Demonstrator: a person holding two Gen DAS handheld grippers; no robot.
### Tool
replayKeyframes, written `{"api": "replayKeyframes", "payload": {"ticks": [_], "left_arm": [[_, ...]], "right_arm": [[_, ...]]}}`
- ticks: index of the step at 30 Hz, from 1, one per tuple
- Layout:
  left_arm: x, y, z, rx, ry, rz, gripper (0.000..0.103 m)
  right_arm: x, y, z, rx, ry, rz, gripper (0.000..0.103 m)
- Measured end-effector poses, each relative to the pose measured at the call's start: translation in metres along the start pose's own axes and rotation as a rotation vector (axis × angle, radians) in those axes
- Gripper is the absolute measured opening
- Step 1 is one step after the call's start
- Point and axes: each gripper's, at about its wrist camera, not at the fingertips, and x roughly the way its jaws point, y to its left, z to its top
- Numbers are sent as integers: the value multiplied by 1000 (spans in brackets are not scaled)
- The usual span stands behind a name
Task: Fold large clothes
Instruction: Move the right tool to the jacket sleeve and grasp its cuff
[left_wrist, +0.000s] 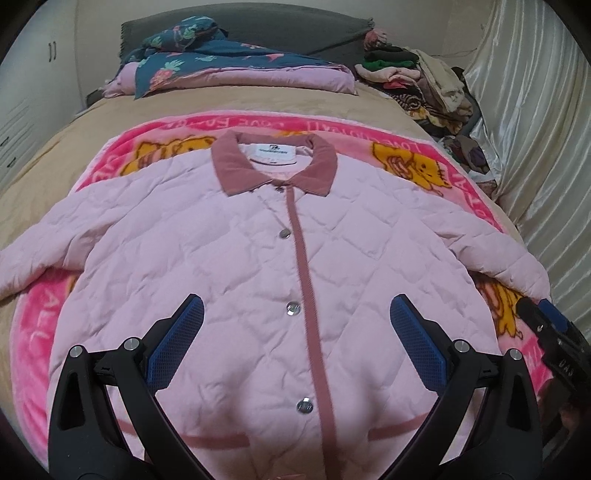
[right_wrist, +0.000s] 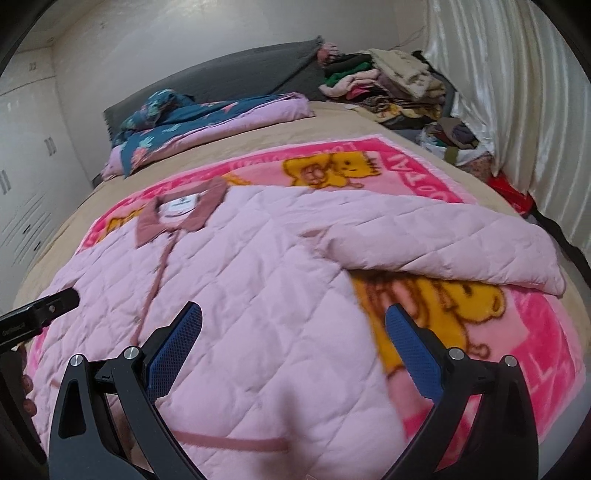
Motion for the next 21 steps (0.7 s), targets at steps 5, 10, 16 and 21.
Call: {"api": "replayKeyframes", "payload": {"ticks": [5,10,16,21], "left_arm": [[11,-11,9,16,6,-1,95],[23,-22,14,30,16,6,95],[38,-37,20,47,29,5,95],[50,-47,25,62,40,2,95]], "right_arm": [[5,-25,12,47,-15,-34,99],[11,-56,19,92,-26,-90,99],[23,-101,20,170,-11,-162,99],[34,-134,15,226,17,-218,99]]}}
